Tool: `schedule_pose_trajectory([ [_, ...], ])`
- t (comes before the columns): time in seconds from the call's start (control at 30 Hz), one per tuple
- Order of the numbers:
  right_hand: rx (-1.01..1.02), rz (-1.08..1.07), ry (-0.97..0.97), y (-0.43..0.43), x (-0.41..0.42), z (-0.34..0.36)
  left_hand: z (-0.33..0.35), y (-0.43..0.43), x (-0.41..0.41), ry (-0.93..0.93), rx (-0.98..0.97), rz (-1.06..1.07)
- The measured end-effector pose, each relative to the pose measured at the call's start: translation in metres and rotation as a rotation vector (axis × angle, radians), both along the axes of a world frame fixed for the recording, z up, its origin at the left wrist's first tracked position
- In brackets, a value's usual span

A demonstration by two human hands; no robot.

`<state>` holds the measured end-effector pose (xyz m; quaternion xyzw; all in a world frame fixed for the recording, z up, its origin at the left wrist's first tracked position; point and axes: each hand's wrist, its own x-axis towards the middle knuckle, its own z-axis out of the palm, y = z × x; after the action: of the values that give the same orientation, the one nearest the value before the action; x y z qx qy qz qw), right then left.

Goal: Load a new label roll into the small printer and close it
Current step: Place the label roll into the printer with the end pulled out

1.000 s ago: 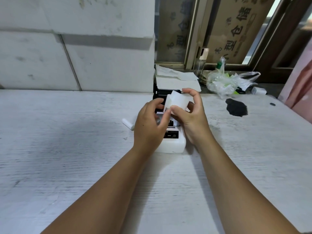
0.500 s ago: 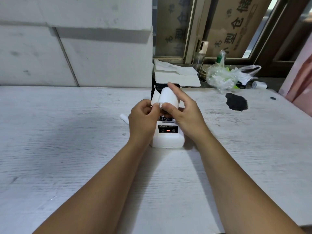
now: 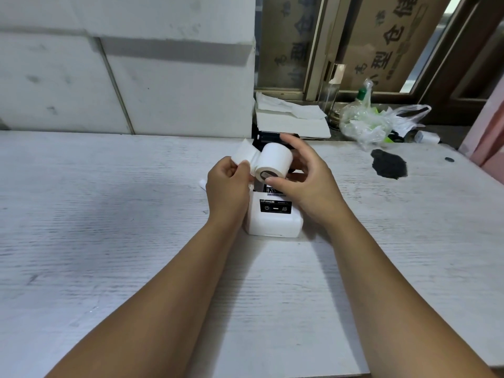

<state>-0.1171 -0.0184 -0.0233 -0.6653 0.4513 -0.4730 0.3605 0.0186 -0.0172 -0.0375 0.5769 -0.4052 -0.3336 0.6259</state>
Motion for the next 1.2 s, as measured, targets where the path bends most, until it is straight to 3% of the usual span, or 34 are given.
schedule_pose_trajectory([
  [0.2, 0.033, -0.095, -0.036, -0.003, -0.003, 0.003, 0.001, 0.000, 0.003, -0.004, 0.012, 0.011],
  [0.4, 0.018, -0.095, 0.055, -0.005, -0.004, 0.002, 0.006, -0.002, 0.010, 0.059, -0.017, 0.042],
  [0.63, 0.060, -0.013, 0.129, -0.008, -0.005, -0.005, 0.012, 0.002, 0.012, 0.157, -0.059, -0.199],
  [0.8, 0.139, 0.023, -0.088, -0.010, -0.009, -0.002, 0.017, 0.005, 0.013, 0.316, -0.099, -0.527],
  [0.93, 0.188, 0.026, -0.227, -0.013, -0.012, -0.001, 0.015, 0.005, 0.015, 0.402, -0.122, -0.552],
  [1.07, 0.256, 0.057, -0.479, -0.013, -0.011, 0.002, 0.010, 0.006, 0.015, 0.273, -0.096, -0.510],
  [1.2, 0.255, 0.096, -0.503, -0.012, -0.006, 0.001, 0.010, 0.008, 0.012, 0.147, -0.093, -0.536],
])
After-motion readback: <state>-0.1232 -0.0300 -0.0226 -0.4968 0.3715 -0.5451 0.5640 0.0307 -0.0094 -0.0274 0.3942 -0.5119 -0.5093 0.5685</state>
